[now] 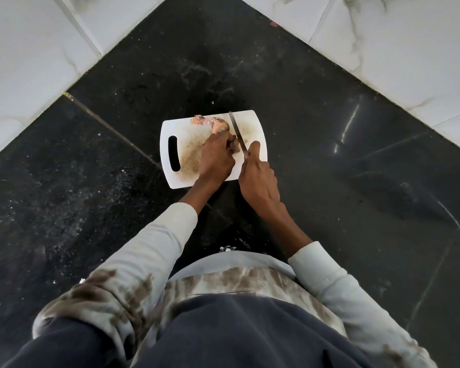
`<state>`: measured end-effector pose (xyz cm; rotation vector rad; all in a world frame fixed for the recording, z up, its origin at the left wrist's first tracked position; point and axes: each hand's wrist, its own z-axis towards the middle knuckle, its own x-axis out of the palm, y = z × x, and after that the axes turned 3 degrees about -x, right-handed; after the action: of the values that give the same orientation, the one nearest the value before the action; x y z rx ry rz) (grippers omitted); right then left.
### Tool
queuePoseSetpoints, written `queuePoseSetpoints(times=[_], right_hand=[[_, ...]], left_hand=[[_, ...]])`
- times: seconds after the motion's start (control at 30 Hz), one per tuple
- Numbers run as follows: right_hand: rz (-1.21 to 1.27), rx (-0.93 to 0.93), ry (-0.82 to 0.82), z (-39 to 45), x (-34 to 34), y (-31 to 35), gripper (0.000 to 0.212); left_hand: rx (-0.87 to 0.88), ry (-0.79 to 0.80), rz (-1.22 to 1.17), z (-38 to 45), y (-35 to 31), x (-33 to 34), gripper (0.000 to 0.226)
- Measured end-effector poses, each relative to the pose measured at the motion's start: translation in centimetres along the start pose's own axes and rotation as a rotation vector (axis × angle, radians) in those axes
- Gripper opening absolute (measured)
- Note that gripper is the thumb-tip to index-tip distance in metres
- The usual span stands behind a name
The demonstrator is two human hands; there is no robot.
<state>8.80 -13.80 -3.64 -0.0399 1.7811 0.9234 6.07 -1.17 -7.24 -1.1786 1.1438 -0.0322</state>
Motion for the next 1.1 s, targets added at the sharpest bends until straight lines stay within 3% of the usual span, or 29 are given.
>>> queuePoseSetpoints(times=[0.57,0.83,1.1], right_hand=[[-0.025,-0.004,-0.039,0.8,1.5,-0.6,0.042],[0.098,0.014,0.023,2.0,1.9,-1.0,0.02],[0.045,-0.01,-0.043,-0.5,3.7,-2.6,0.023]], left_hand=[[0.055,-0.029,0.068,0.3,0.5,0.0,0.019],[0.068,-0.013,0.023,0.1,0.2,-0.1,0.022],[0.005,0.007,-0.01,0.0,0.6,0.3,0.025]])
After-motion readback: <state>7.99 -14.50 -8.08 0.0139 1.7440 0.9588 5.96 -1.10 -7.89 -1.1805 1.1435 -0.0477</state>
